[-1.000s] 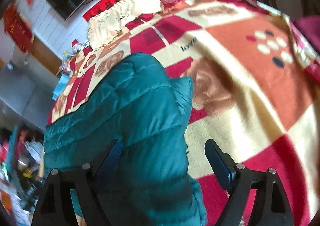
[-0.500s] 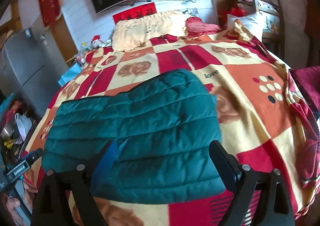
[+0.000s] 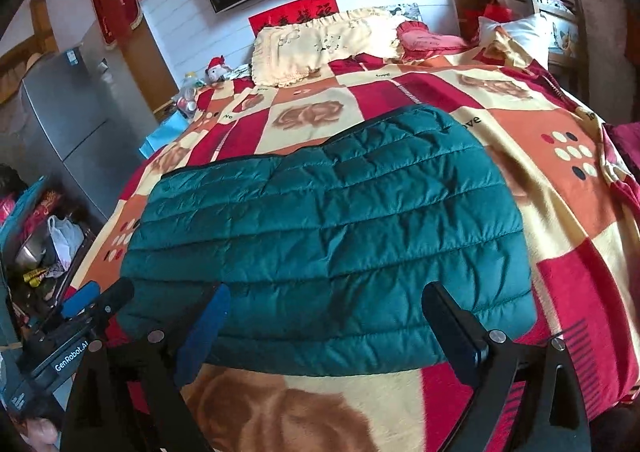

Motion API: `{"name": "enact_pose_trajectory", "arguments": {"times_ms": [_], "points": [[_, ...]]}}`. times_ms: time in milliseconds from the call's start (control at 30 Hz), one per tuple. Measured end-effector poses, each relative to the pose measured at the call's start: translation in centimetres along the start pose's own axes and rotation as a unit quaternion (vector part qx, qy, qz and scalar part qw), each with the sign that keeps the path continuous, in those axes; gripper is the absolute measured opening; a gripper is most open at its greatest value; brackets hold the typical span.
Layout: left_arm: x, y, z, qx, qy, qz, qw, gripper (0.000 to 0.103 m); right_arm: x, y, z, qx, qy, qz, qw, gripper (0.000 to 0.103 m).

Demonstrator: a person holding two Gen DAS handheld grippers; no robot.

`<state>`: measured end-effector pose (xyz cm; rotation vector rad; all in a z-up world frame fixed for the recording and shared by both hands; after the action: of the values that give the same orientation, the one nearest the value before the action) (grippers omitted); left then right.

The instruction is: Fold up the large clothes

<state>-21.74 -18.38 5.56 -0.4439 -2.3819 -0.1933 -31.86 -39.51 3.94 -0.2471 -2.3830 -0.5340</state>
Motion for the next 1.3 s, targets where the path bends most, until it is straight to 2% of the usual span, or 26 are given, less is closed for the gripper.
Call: {"name": "enact_pose_trajectory", "arguments": {"times_ms": [200, 767, 1300], "points": [[0.4, -0.2, -0.5, -0.002, -0.018, -0.010, 0.9998, 0.081, -0.5, 1.1, 0.4, 0.017, 0.003, 0.003, 1.000, 0.096], [0.0, -0.2, -0.5, -0.002, -0.021, -0.022, 0.9995, 0.081, -1.0, 2.8, 0.1, 0.048, -0.005, 0.012, 0.999, 0.096], [0.0, -0.5, -0.6, -0.005, -0.025, -0.010, 0.9996, 0.081, -1.7, 2.7, 0.4, 0.047, 0.004, 0.011, 0.999, 0.096]]}}
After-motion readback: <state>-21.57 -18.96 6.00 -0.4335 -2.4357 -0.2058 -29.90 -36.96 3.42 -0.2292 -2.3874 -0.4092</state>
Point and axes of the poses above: each gripper's, at about its wrist camera, not at the fingertips, and x roughly against the way its jaws point, y to its left, z to its underside, the point moved 10 cm from there along -x, roughly the way its jaws point, and after that the axes turned 5 degrees about -z, right-handed, at the moved point
